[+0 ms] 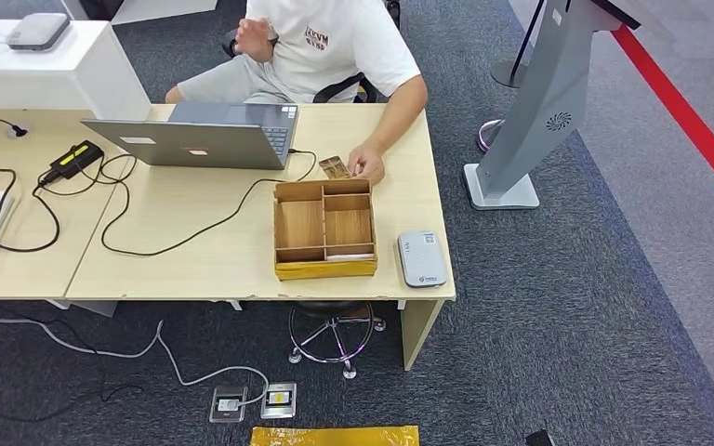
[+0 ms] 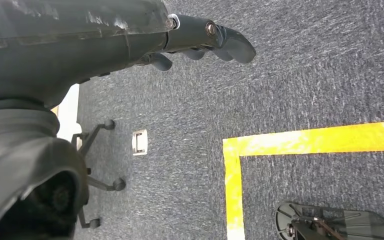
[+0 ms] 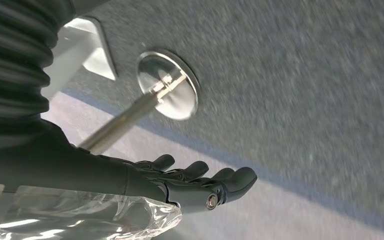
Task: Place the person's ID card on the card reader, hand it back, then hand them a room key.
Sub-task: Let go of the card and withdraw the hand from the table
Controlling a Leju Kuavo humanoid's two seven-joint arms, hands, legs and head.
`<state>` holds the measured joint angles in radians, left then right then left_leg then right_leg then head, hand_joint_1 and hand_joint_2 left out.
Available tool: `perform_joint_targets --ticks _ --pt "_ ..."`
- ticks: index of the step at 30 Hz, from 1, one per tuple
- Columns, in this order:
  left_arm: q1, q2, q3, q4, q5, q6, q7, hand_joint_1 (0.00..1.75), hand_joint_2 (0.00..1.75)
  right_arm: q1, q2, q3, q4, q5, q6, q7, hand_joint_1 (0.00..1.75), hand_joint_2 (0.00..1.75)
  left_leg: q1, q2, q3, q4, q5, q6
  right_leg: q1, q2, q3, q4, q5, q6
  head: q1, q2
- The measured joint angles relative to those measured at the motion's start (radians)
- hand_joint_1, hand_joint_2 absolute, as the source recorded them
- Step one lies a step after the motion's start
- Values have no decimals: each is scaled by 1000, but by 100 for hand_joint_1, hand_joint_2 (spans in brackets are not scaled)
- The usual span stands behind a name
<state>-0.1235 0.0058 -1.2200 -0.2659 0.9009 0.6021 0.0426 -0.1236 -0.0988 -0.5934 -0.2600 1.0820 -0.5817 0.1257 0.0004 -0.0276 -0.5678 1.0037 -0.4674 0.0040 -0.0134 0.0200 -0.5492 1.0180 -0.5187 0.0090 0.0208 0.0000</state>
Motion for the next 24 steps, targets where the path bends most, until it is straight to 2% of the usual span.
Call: perform_joint_targets --ticks 5,11,13,17,24 --pt "0 1 0 0 1 5 17 0 0 8 28 -19 28 13 89 25 0 175 0 0 0 0 0 0 0 0 0 0 0 0 0 0" --pt "0 0 0 0 -9 5 33 0 0 8 55 -35 58 9 354 134 0 175 0 0 0 0 0 0 0 0 0 0 0 0 0 0" --pt "0 0 -1 0 -15 3 36 0 0 9 65 -40 63 10 398 150 0 175 0 0 0 0 0 0 0 0 0 0 0 0 0 0" --pt "-1 0 -2 0 -26 2 38 0 0 8 73 -44 67 6 416 155 0 175 0 0 0 0 0 0 0 0 0 0 0 0 0 0" --pt "-2 1 -3 0 -31 2 38 0 0 8 77 -50 68 1 375 145 0 175 0 0 1 0 0 0 0 0 1 0 0 0 0 0"
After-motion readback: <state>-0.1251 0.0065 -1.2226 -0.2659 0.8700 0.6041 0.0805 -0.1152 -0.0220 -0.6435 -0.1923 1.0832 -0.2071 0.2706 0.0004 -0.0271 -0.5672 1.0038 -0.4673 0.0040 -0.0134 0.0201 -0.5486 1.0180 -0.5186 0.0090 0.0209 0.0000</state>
